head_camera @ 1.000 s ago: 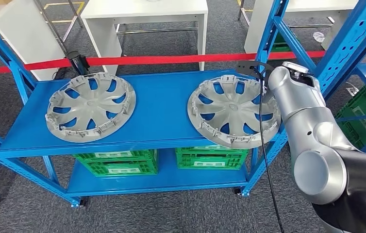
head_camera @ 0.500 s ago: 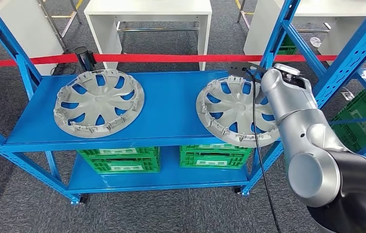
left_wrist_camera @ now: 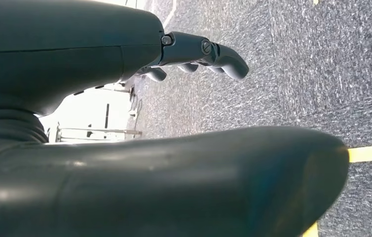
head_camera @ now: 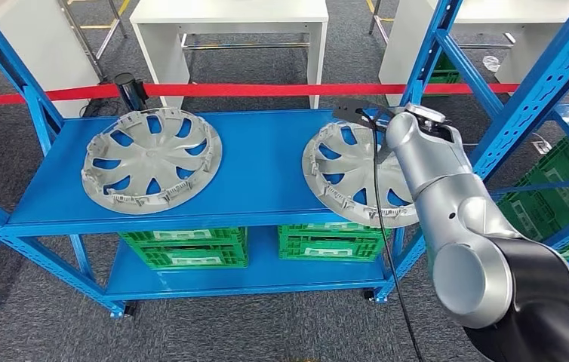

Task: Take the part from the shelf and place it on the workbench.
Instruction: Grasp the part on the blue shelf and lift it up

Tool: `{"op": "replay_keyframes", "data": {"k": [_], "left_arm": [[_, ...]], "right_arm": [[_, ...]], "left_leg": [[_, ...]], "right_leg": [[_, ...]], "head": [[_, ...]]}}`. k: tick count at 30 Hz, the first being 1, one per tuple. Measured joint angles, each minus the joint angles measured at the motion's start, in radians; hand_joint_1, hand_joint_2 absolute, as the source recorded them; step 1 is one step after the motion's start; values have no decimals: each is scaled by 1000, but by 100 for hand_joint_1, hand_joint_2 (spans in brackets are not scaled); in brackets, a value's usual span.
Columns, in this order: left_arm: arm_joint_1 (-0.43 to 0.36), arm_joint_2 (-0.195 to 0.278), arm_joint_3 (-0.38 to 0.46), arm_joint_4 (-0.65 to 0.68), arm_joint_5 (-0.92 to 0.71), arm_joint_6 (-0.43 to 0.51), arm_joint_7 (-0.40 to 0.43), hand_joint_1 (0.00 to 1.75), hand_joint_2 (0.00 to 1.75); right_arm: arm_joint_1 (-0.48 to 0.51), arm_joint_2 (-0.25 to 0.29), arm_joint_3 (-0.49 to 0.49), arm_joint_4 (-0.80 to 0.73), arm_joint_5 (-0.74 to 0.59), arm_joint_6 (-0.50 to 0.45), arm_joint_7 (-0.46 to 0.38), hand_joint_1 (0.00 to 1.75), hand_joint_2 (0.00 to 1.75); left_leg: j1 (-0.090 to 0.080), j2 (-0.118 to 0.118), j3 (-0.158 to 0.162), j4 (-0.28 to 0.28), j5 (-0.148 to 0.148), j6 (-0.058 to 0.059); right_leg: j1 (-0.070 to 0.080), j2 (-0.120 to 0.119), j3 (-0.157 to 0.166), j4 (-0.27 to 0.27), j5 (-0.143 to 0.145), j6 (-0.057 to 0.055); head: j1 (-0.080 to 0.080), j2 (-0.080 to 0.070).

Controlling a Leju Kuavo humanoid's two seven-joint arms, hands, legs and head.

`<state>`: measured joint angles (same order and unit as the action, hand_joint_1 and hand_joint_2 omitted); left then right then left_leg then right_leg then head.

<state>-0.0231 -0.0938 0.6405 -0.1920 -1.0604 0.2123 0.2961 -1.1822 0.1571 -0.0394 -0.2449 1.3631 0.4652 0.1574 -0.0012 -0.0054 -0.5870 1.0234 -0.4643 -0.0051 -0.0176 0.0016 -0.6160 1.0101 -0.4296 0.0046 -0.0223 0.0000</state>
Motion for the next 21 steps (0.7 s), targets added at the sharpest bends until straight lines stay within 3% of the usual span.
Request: {"op": "replay_keyframes", "data": {"k": [3, 5, 6, 8, 9, 10, 11, 13, 15, 19, 21], "left_arm": [[0, 0, 0, 0, 1, 2, 2, 0, 0], [0, -1, 0, 0, 1, 2, 3, 0, 0], [0, -1, 0, 0, 1, 3, 3, 0, 0], [0, -2, 0, -1, 1, 4, 4, 0, 0], [0, -2, 0, -1, 1, 5, 4, 0, 0], [0, -2, 0, -1, 1, 5, 6, 0, 0], [0, -2, 0, -1, 1, 5, 7, 0, 0], [0, -4, 0, -1, 1, 5, 10, 0, 0], [-2, -5, 0, -1, 0, 3, 12, 0, 0], [-3, -3, 0, -2, -6, -1, 15, 0, 0], [-3, -3, 0, -2, -8, -3, 15, 0, 0]], "right_arm": [[4, 11, 0, -1, 0, -4, -1, 0, 175], [4, 14, 0, -2, 0, -4, -1, 0, 175], [5, 15, 0, -2, 0, -5, -1, 0, 175], [10, 15, 0, -3, 1, -4, -1, 0, 175], [15, 15, 0, -3, 1, -4, -1, 0, 175], [20, 15, 0, -2, 1, -4, 0, 0, 175], [23, 15, 0, -2, 1, -4, 2, 0, 175], [23, 16, 0, -3, 0, -4, 7, 0, 175], [19, 17, 0, -3, 0, -2, 14, 0, 175], [17, 19, 0, -4, 0, 1, 21, 0, 175], [15, 21, 0, -4, 1, 2, 21, 0, 175]], "left_leg": [[1, 0, 0, -5, 5, 7], [7, 3, 5, -19, 15, 18], [9, 4, 6, -25, 19, 23], [9, 6, 2, -24, 23, 26], [9, 7, -1, -22, 23, 26], [9, 6, -4, -19, 23, 25], [9, 6, -7, -15, 23, 24], [10, 5, -13, -4, 21, 18], [7, 3, -20, 5, 18, 5], [9, 2, -25, 3, 20, -24], [10, 2, -46, 46, -14, -35]], "right_leg": [[-1, 0, -1, -2, 2, 7], [0, 0, -13, 24, -19, 10], [1, 1, -32, 67, -46, 11], [0, 1, -93, 203, -116, 12], [0, 1, -120, 264, -140, 12], [-1, 1, -131, 293, -146, 12], [-1, 1, -123, 282, -133, 11], [-2, 0, -54, 155, -77, 7], [1, 1, 2, 48, -43, -1], [6, 2, 5, 25, -32, -26], [1, 1, 5, 15, -22, -40]], "head": [[0, 0], [1, 0], [1, 0], [2, 0], [2, 0], [2, 0], [2, 0], [2, 0], [1, 0], [0, 0], [-1, 0]]}}
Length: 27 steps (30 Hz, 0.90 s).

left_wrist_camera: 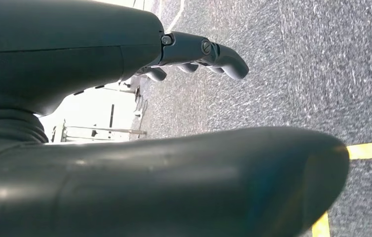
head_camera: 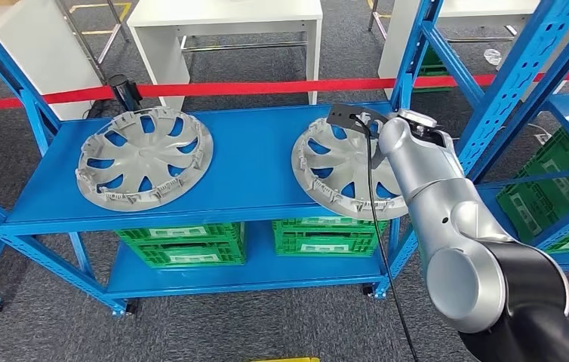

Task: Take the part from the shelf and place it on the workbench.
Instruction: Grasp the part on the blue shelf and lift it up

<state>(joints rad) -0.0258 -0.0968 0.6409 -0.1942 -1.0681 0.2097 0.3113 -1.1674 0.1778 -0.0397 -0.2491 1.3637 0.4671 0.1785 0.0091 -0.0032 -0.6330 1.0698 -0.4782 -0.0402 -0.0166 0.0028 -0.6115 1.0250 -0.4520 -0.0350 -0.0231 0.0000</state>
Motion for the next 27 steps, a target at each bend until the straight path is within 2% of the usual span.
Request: {"op": "replay_keyframes", "data": {"k": [3, 4, 5, 6, 8, 9, 10, 14, 17, 18, 19, 22, 23, 24, 25, 27], "left_arm": [[-1, 1, 0, 0, -2, -1, 0, 0, 0], [0, 1, 0, 0, -3, -1, 0, 0, 0], [0, 2, 0, 0, -3, -1, 0, 0, 0], [0, 2, 0, 0, -4, -2, 0, 0, 0], [-1, 2, 1, -1, -7, -5, 0, 0, 0], [-3, 2, 1, -1, -9, -6, 0, 0, 0], [-4, 2, 1, -1, -11, -8, 0, 0, 0], [-5, 1, 1, -1, -18, -10, -3, 0, 0], [-5, 4, 1, -2, -25, -14, -8, 0, 0], [-6, 4, 1, -2, -27, -16, -9, 0, 0], [-6, 4, 1, -2, -30, -18, -10, 0, 0], [-7, 4, 1, -2, -35, -21, -13, 0, 0], [-7, 5, 1, -2, -36, -22, -14, 0, 0], [-7, 5, 1, -2, -38, -22, -16, 0, 0], [-7, 6, 1, -2, -41, -22, -17, 0, 0], [-8, 6, 1, -2, -45, -22, -18, 0, 0]], "right_arm": [[1, 2, 0, 0, 0, 6, 0, 0, 175], [3, 2, 0, 0, 1, 9, 0, 0, 175], [4, 2, 0, 0, 1, 11, 1, 0, 175], [5, 2, 0, 0, 1, 12, 1, 0, 175], [4, 1, 0, 0, 2, 12, 2, 0, 175], [3, 1, 0, 0, 3, 12, 2, 0, 175], [2, 0, 0, 0, 3, 12, 3, 0, 175], [1, -3, 0, 0, 2, 12, 12, 0, 175], [-1, -8, 0, 0, 1, 12, 16, 0, 175], [-2, -12, 0, 0, 1, 12, 17, 0, 175], [-3, -15, 0, 0, 1, 12, 19, 0, 175], [1, -26, 0, 0, 0, 12, 20, 0, 175], [3, -29, 0, 0, 0, 12, 21, 0, 175], [5, -32, -1, 0, 0, 12, 23, 0, 175], [6, -35, -1, 0, 0, 12, 24, 0, 175], [4, -39, -1, 0, -1, 10, 24, 0, 175]], "left_leg": [[3, 0, -72, 178, -94, -11], [3, 0, -84, 215, -106, -13], [4, 1, -78, 216, -99, -14], [6, 1, -54, 177, -75, -14], [8, 2, 23, 44, -27, -12], [7, 1, 51, -8, -14, -9], [8, 1, 66, -39, -9, -4], [3, -2, 65, -47, -2, 10], [0, -3, 62, -50, 6, 32], [3, -2, 62, -55, 11, 40], [5, 1, 61, -59, 16, 47], [4, 5, 51, -59, 22, 55], [4, 6, 48, -58, 23, 55], [3, 5, 45, -56, 23, 55], [3, 5, 43, -53, 23, 54], [2, 4, 39, -45, 21, 46]], "right_leg": [[0, -1, -7, -2, 7, -8], [0, -1, -10, -1, 8, -8], [-1, -1, -13, 1, 10, -7], [-1, -1, -15, 3, 11, -5], [-1, -1, -19, 10, 12, 0], [0, -1, -21, 13, 12, 5], [3, 0, -23, 14, 13, 10], [9, 1, -24, 4, 27, -6], [3, -1, -20, -8, 34, 27], [2, -1, -28, 6, 22, 35], [2, -1, -43, 41, -2, 39], [1, -1, -127, 232, -98, 43], [1, -1, -143, 271, -110, 43], [1, -1, -139, 273, -103, 42], [1, -1, -114, 234, -80, 40], [1, -1, -36, 99, -32, 34]], "head": [[-1, 0], [-1, 0], [-1, 0], [-1, 0], [-1, 0], [-1, 0], [0, 0], [1, 0], [1, 0], [1, 0], [1, 0], [2, 0], [2, 0], [2, 0], [2, 0], [2, 0]]}}
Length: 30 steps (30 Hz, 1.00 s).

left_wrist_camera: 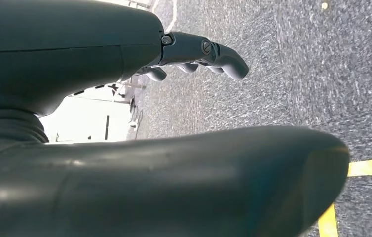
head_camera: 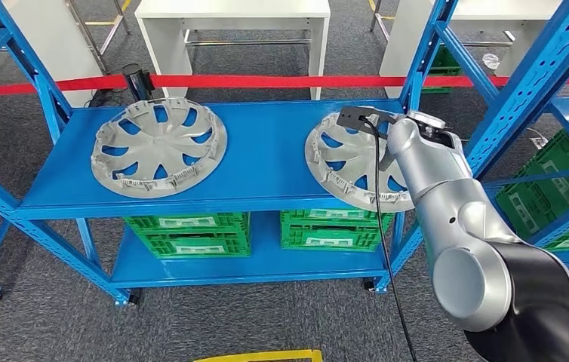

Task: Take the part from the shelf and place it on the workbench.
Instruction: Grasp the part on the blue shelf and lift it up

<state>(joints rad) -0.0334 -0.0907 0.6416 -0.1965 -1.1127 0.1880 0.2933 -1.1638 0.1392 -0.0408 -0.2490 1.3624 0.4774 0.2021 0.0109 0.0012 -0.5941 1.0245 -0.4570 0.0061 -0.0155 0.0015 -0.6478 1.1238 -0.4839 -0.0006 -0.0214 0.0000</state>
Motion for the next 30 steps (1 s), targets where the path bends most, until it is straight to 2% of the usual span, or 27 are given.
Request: {"op": "replay_keyframes", "data": {"k": [1, 2, 3, 6, 10, 15, 30], "left_arm": [[-1, 1, 0, 0, -1, 0, 0, 0, 0], [-1, 2, 0, -1, -2, 0, 0, 0, 0], [-2, 4, 0, -2, -3, 0, 0, 0, 0], [-2, 5, 0, -3, -6, 0, 1, 0, 0], [-3, 5, 1, -4, -2, 0, 7, 0, 0], [-3, 5, 8, -4, 0, 0, 12, 0, 0], [-3, 4, 16, -4, -7, 8, 10, 0, 0]], "right_arm": [[-1, -1, 0, 0, -2, -1, -3, 0, 175], [-1, -1, 0, 0, -4, -2, -6, 0, 175], [0, -2, -1, 0, -6, -4, -10, 0, 175], [1, -5, -2, 0, -10, -8, -25, 0, 175], [6, -5, -4, 0, -16, -16, -66, 0, 175], [18, -2, -4, 0, -8, -17, -81, 0, 175], [59, 7, -4, 0, -18, -37, -152, 0, 175]], "left_leg": [[-2, 0, -2, 3, -1, -6], [-4, 0, -4, 6, -4, -9], [-5, 0, -5, 7, -5, -8], [-6, 0, -4, 0, 1, -5], [-5, -1, -2, -11, 10, -20], [-4, -1, -3, -14, 14, -28], [-7, -2, -7, -10, 13, -28]], "right_leg": [[1, 0, 27, -51, 12, -2], [2, 0, 41, -81, 17, -2], [3, 1, 43, -89, 15, -2], [4, 3, 40, -92, 21, -5], [5, 4, 37, -91, 23, -12], [6, 3, 35, -90, 24, -15], [5, 3, 35, -93, 26, -12]], "head": [[0, 0], [-1, 0], [-1, 0], [-2, 0], [-2, 0], [-2, 0], [-2, 0]]}}
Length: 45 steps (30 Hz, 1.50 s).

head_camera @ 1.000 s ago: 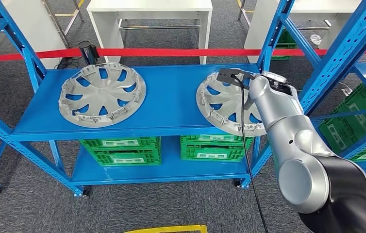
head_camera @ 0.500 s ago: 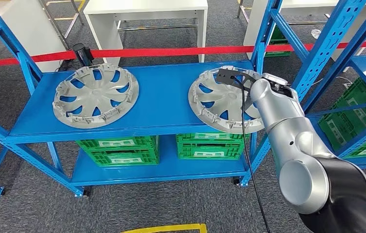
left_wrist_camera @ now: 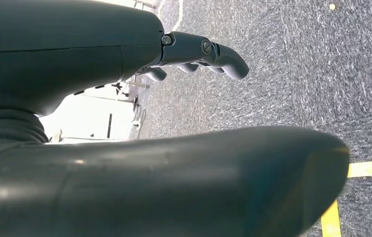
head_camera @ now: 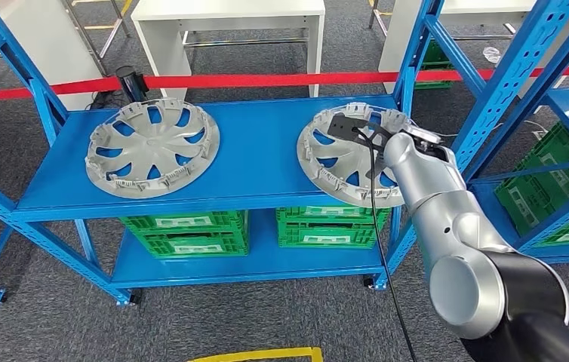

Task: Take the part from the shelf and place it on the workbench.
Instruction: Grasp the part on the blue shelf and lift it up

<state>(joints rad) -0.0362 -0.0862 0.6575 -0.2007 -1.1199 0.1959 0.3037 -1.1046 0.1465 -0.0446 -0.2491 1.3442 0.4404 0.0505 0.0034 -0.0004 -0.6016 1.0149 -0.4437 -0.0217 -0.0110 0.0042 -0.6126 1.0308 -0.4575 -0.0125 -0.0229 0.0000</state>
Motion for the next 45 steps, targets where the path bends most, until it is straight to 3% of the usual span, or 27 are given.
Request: {"op": "replay_keyframes", "data": {"k": [45], "left_arm": [[2, -5, 32, 1, -35, 47, 97, 0, 0]], "right_arm": [[168, 48, -23, 0, -61, -33, -100, 0, 175]], "left_leg": [[0, -1, -2, 1, 0, 0]], "right_leg": [[0, 0, 0, -2, 1, 1]], "head": [[0, 0]]}}
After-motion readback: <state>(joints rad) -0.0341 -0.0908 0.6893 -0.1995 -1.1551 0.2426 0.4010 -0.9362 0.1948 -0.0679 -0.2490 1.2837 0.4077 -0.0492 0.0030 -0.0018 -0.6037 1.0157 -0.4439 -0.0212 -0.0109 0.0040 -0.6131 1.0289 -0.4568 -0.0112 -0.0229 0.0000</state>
